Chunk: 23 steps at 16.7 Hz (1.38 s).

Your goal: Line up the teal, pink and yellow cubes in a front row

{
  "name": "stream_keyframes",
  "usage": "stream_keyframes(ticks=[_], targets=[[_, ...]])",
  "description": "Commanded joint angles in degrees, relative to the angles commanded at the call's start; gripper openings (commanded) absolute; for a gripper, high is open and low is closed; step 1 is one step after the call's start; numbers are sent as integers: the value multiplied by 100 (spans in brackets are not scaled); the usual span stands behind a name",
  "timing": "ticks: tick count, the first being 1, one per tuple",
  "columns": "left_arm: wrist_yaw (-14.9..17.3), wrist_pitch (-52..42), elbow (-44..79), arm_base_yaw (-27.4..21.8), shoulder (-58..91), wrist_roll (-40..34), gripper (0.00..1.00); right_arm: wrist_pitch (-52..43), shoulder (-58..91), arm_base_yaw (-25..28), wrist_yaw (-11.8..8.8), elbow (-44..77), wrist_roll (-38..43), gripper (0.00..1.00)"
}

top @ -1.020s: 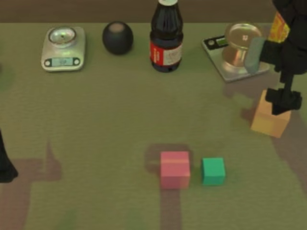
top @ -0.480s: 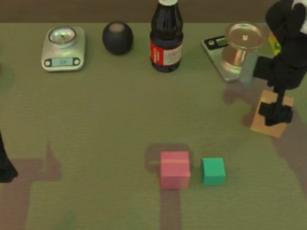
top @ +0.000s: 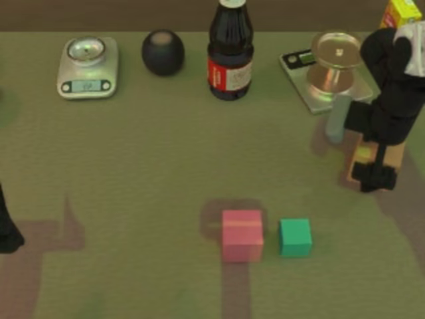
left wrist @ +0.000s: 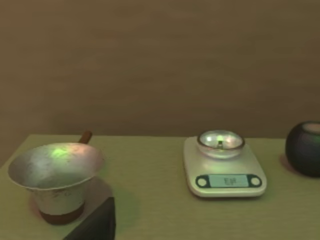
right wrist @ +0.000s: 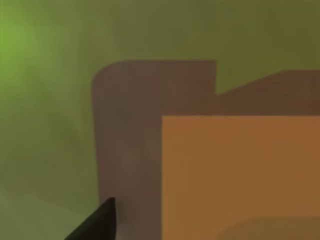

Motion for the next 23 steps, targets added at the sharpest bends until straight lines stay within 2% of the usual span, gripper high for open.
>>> stream_keyframes(ticks=[13, 23], targets=[[0, 0, 0, 0, 0, 0, 100, 0, 0, 0, 0, 0, 0, 2], [0, 0, 0, 0, 0, 0, 100, -60, -58, -15, -2, 8, 22, 0]])
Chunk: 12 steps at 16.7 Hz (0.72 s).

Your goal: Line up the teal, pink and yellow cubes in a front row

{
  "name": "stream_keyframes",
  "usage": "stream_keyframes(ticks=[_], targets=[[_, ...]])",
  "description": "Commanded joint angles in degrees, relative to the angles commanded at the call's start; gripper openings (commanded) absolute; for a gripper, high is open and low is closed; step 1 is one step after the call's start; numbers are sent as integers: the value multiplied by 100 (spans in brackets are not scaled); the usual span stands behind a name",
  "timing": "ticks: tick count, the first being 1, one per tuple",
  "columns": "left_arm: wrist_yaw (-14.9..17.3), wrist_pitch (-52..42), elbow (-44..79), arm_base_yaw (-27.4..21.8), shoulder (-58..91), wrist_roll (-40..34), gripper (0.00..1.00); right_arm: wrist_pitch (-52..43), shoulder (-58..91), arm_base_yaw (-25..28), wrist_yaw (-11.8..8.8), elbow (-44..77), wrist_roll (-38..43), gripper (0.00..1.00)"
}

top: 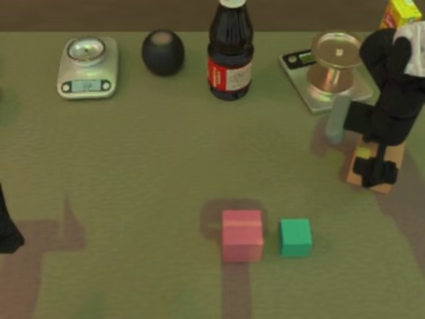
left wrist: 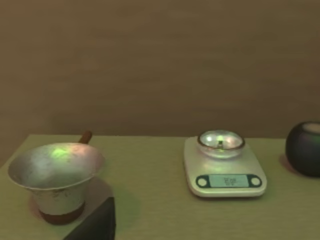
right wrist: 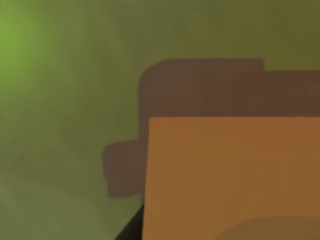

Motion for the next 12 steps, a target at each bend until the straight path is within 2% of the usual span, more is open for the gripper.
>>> stream_keyframes(ticks=[7, 12], targets=[[0, 0, 0, 0, 0, 0, 100, -1168, -416, 43, -4, 713, -15, 0], [0, 0, 0, 0, 0, 0, 100, -1300, -475, 28, -5, 802, -5, 0]])
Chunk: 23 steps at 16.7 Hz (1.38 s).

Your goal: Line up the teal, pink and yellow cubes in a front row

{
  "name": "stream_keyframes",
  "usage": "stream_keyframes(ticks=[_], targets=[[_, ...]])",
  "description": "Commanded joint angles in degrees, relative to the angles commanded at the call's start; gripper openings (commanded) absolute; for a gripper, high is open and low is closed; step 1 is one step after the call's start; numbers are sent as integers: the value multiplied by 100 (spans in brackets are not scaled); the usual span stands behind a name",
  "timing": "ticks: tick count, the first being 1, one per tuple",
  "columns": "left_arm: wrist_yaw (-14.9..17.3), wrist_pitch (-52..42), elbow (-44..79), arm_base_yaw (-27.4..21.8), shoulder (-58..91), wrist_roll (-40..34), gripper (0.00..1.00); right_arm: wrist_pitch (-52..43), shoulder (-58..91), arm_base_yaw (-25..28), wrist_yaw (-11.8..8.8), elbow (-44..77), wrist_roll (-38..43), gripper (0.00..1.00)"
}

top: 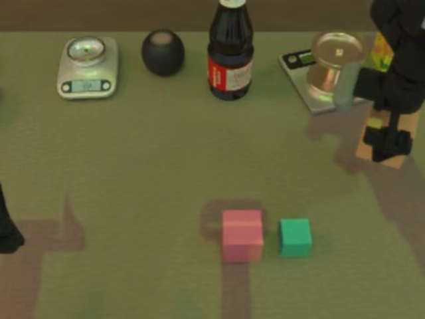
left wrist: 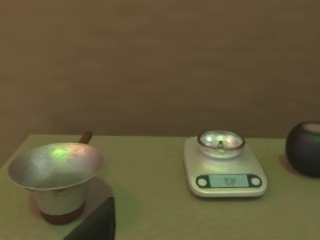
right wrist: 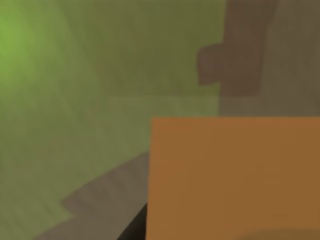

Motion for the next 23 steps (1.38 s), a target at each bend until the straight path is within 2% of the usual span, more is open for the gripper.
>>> stream_keyframes(ticks=[3, 5, 7, 12, 15, 17, 23], targets=[[0, 0, 0, 0, 0, 0, 100, -109, 122, 210, 2, 214, 114, 0], [0, 0, 0, 0, 0, 0, 100, -317, 349, 641, 5, 643, 344, 0], [0, 0, 0, 0, 0, 0, 100, -600, 647, 1291, 7, 1210, 656, 0], [0, 0, 0, 0, 0, 0, 100, -1395, 1447, 3327, 1, 2753, 1554, 0], [0, 0, 0, 0, 0, 0, 100, -1718, 1753, 4118, 9, 3457, 1987, 0], [0, 0, 0, 0, 0, 0, 100, -1812, 1836, 4338, 18, 3675, 2136, 0], [0, 0, 0, 0, 0, 0, 100, -1713, 1807, 4331, 13, 3583, 2164, 0]])
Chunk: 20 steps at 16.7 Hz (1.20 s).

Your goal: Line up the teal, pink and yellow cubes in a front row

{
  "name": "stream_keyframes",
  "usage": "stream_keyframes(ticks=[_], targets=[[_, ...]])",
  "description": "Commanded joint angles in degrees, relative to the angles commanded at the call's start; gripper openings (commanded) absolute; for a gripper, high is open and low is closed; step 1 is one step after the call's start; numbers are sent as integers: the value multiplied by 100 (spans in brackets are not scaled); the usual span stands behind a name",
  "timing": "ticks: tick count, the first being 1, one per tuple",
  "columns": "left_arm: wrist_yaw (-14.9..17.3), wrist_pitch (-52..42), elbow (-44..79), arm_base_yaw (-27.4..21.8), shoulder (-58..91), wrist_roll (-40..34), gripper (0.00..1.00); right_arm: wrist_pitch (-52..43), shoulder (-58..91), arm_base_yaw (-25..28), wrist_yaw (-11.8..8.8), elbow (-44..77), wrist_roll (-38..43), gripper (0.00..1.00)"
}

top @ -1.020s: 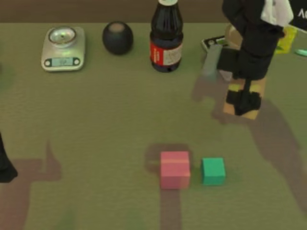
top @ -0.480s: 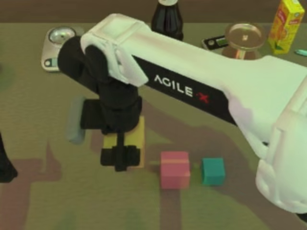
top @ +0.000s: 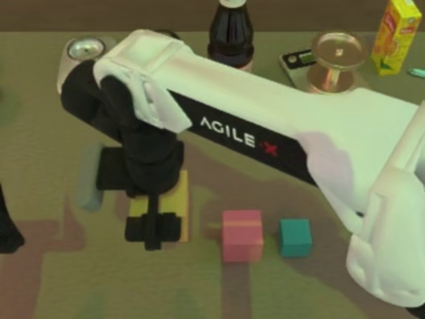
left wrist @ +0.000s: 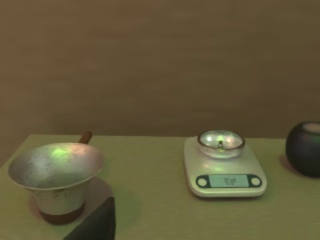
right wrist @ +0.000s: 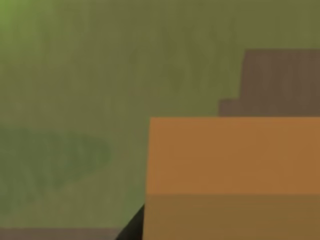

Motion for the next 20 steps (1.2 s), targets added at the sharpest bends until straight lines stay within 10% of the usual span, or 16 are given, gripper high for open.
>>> stream_keyframes(ticks=[12, 20], targets=[[0, 0, 0, 0, 0, 0, 100, 1480, 37, 34, 6, -1475, -7, 0], [0, 0, 0, 0, 0, 0, 100, 1480, 37, 34, 6, -1475, -7, 60]])
